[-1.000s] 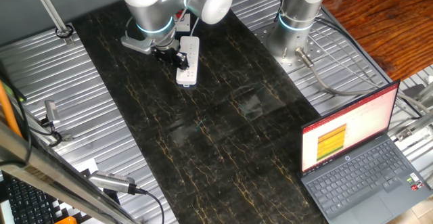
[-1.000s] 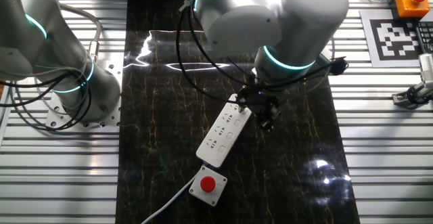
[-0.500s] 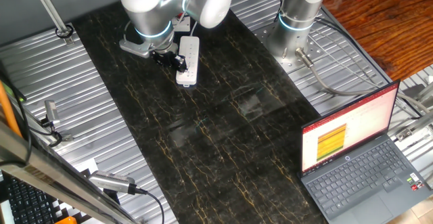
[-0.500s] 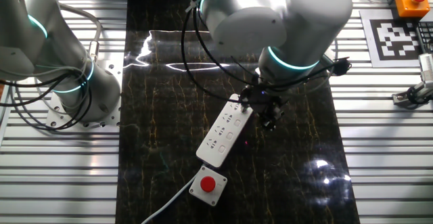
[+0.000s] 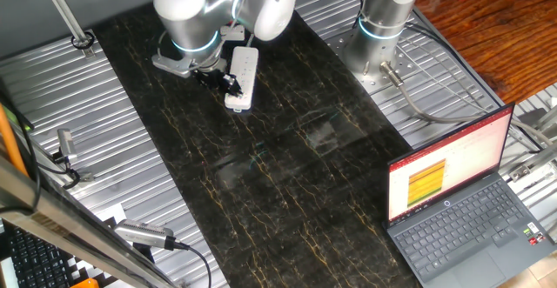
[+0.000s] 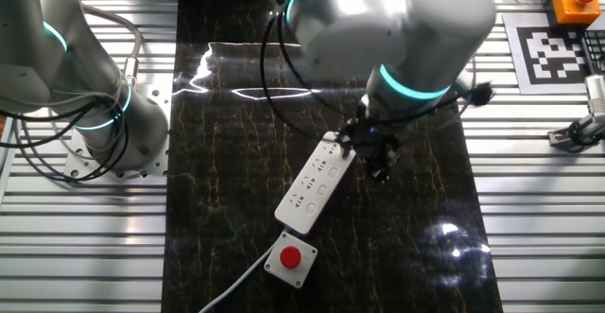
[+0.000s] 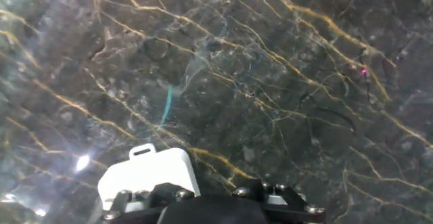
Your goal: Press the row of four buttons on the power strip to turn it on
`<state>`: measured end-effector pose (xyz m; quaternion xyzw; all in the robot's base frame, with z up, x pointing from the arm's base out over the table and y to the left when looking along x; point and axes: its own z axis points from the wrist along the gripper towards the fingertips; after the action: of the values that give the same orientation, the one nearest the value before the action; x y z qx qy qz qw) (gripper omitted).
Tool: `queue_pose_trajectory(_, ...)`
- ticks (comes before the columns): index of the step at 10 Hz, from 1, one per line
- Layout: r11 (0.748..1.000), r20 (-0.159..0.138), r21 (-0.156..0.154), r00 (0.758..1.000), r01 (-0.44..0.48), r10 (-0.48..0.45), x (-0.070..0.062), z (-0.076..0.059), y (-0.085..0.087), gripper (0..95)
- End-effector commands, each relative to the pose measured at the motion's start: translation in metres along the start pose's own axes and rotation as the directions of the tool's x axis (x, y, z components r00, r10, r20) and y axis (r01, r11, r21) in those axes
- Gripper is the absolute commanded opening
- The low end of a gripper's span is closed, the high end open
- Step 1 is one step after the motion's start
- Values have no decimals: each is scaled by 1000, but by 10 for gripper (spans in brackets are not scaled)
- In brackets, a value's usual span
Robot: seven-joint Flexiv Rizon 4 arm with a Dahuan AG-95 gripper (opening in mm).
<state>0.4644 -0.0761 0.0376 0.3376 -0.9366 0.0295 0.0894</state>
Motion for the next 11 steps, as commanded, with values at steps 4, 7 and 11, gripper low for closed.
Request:
queue_pose_trajectory(4, 998, -2, 5, 998, -66, 66, 5, -26, 11, 0)
queue_pose_trajectory(7, 991, -7, 13, 991, -131, 131, 16, -63, 33, 0)
queue_pose_trajectory(11, 969, 16, 0, 969, -247, 247, 53, -88, 68, 0)
